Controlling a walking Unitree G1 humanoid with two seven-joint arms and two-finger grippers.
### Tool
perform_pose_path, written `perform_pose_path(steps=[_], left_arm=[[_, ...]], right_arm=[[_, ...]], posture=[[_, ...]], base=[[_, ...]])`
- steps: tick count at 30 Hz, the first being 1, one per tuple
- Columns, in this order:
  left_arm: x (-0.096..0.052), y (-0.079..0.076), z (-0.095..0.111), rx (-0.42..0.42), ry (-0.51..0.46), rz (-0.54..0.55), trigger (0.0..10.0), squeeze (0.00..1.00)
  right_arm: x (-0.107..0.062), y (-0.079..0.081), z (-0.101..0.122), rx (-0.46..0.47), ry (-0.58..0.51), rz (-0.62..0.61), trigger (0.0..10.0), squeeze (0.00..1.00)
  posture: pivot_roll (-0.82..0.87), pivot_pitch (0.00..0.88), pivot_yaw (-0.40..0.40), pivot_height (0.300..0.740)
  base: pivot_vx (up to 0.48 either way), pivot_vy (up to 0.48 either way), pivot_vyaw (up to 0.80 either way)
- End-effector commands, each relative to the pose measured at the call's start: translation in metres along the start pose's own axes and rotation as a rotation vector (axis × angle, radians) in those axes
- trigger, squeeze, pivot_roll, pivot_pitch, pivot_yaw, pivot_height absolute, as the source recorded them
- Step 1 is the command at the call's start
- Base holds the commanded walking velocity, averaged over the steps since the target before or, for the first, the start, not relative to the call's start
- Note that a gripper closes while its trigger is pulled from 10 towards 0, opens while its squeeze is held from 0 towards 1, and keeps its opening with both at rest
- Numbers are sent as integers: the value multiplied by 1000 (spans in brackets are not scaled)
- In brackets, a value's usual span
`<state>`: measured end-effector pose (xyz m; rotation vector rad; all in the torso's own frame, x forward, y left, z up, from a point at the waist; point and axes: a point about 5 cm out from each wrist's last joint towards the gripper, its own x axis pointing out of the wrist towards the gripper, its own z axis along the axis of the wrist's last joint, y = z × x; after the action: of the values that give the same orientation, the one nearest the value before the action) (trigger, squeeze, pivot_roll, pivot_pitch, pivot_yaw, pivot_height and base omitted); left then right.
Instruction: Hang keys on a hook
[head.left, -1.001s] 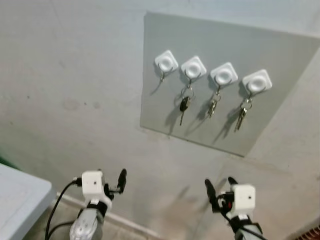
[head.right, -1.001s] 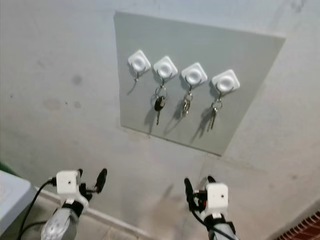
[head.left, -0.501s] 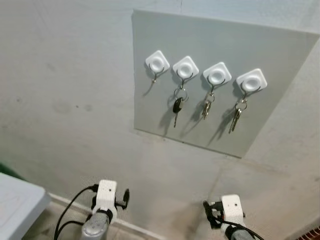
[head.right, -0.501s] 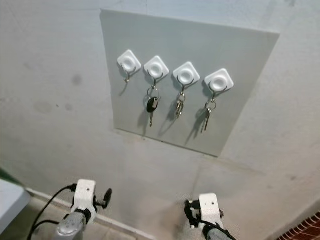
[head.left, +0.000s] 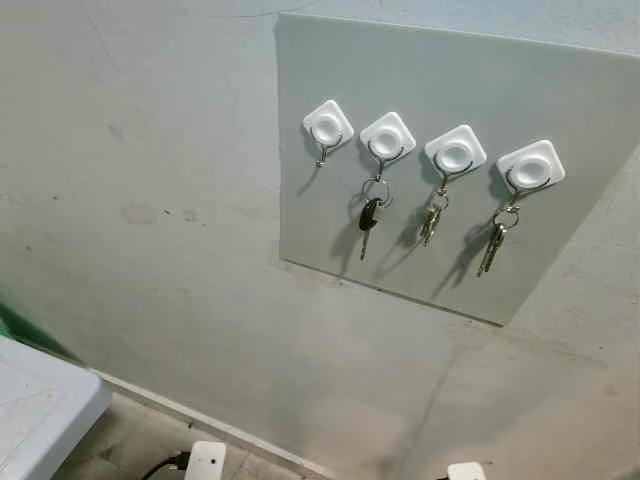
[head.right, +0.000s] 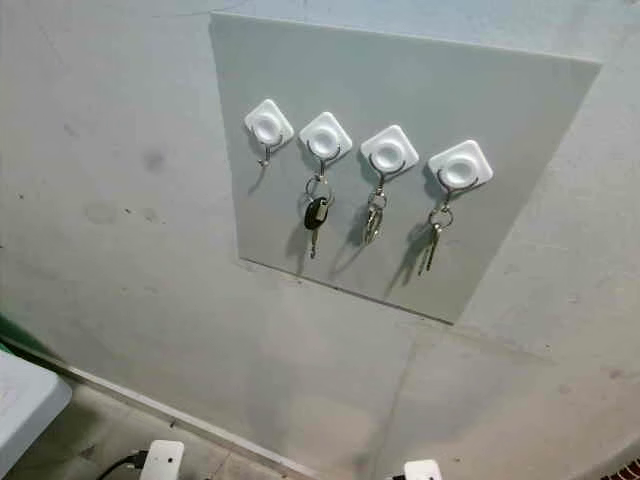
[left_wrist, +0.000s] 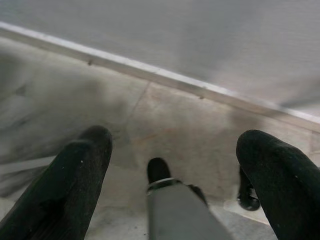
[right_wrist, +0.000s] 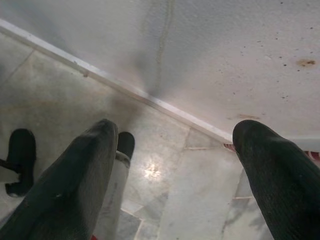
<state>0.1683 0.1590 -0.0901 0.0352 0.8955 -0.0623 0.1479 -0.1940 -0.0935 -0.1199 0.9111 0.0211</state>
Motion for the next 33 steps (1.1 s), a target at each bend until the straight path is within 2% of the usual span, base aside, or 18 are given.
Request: perform_pose_path(steps=[1,4,10,13,22,33], left_arm=[[0,1,-1,-12,16,2,10000,0],[1,3,0,-20,25,17,10000,0],[2,5,4,-52,17,21,10000,0],[1,5,3,-37,18,10,10000,0],[-3,4,-12,-49,44,1,10000,0],[-4,6,-15,-51,58,9,10000,0]], right_arm=[[-1,-3,-3,50,16,-29,10000,0],[0,-3,-2,79,15,-47,10000,0],[0,1,-3,41,24,-6,10000,0],[-1,2,-5,56,29,-3,10000,0],[-6,8,-21,77,60,11,10000,0],[-7,9,-21,83,57,18,10000,0]], posture=[[12,10,-26,740],[13,7,-25,740],[21,10,-22,740],[22,19,-19,740],[29,80,-20,740],[35,89,-21,740]], base=[[0,0,0],[0,0,0],[0,0,0],[0,0,0],[0,0,0],[0,0,0]])
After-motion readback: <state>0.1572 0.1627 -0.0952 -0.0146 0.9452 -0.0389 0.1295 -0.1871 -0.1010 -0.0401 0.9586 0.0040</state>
